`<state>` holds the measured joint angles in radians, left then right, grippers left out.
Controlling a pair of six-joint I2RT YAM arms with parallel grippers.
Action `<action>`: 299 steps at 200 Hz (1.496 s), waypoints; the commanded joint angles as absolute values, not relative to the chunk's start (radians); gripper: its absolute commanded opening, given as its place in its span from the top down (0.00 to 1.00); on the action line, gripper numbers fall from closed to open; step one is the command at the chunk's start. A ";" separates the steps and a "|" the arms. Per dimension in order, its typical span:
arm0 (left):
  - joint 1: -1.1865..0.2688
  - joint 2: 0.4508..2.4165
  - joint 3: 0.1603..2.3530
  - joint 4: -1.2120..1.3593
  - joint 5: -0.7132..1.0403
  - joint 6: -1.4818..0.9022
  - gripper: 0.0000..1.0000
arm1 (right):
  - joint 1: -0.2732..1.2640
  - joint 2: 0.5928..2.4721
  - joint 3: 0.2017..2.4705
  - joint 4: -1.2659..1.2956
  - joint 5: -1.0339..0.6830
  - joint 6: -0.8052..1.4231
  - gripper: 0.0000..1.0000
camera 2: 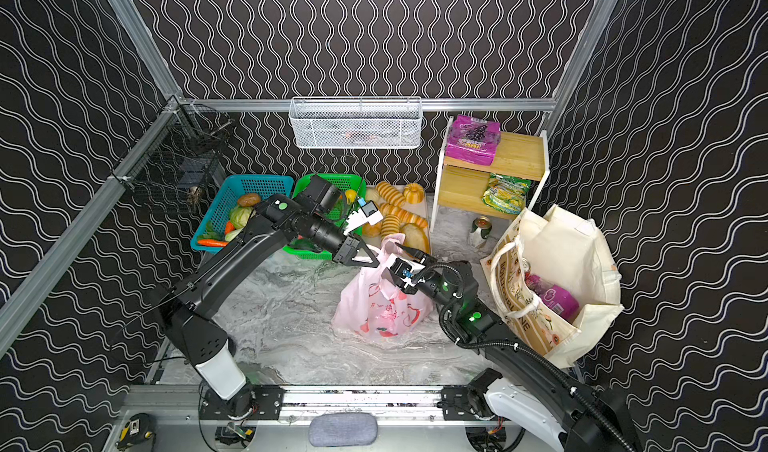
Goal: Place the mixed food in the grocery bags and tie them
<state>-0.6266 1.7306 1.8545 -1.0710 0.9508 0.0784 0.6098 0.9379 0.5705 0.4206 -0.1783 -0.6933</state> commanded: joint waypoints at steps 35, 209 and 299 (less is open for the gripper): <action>-0.624 1.726 1.847 -1.052 1.003 0.050 1.00 | 0.624 0.960 0.533 0.626 -0.159 -0.561 0.67; -0.629 1.663 1.880 -0.995 0.650 0.105 0.72 | 0.539 1.079 0.957 -0.338 -0.757 -0.444 1.00; -0.698 1.596 1.765 -0.883 0.671 0.115 0.36 | 0.481 1.105 1.067 -0.472 -0.733 -0.380 1.00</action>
<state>-0.6750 1.5951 1.7737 -0.9421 0.6807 0.1051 0.4892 1.1072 1.0557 -0.4358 -0.6918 -0.3744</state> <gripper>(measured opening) 0.632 0.034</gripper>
